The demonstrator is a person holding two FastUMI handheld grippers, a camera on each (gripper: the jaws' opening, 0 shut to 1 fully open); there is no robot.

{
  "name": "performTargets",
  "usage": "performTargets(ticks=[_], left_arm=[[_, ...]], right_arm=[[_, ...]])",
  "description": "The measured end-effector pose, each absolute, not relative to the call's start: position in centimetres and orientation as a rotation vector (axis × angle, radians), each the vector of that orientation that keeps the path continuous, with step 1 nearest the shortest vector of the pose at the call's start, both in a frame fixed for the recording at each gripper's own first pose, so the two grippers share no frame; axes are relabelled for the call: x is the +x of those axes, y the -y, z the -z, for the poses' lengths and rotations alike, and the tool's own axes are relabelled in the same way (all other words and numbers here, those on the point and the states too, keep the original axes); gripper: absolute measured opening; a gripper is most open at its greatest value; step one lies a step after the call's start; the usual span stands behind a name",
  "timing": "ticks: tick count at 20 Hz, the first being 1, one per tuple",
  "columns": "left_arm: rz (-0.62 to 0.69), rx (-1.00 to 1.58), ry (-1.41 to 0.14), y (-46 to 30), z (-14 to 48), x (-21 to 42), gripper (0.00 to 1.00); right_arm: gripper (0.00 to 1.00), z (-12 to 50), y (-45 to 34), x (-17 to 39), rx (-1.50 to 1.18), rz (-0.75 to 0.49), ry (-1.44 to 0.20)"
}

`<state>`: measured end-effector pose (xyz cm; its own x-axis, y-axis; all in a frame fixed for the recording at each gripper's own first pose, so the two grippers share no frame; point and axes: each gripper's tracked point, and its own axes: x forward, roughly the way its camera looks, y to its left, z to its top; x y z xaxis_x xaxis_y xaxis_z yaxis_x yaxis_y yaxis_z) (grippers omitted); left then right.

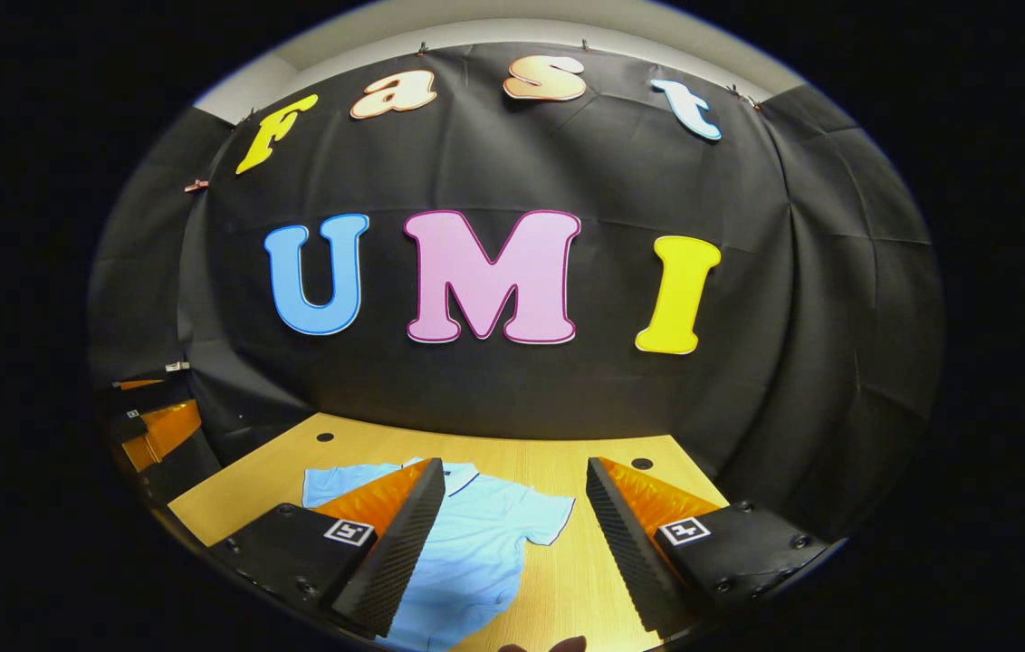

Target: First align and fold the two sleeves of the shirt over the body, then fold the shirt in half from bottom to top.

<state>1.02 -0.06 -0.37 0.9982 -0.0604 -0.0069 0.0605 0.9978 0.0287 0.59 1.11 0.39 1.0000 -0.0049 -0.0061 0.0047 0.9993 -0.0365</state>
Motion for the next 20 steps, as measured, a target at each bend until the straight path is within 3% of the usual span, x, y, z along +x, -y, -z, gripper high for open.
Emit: performTargets(ticks=[4, 8, 20], left_arm=[[0.059, 0.034, -0.009, -0.3, 0.4, 1.3, 0.96], [0.057, 0.042, -0.02, -0.4, 0.8, 1.7, 0.96], [0.026, 0.061, -0.094, -0.6, 2.7, 2.9, 0.96]], right_arm=[[0.98, 0.0, -1.1, 2.2, -0.036, 0.007, -0.036], [0.97, 1.4, -0.3, 7.6, -0.012, 0.031, -0.105], [0.98, 16.8, 6.5, 23.1, 0.076, 0.129, -0.468]])
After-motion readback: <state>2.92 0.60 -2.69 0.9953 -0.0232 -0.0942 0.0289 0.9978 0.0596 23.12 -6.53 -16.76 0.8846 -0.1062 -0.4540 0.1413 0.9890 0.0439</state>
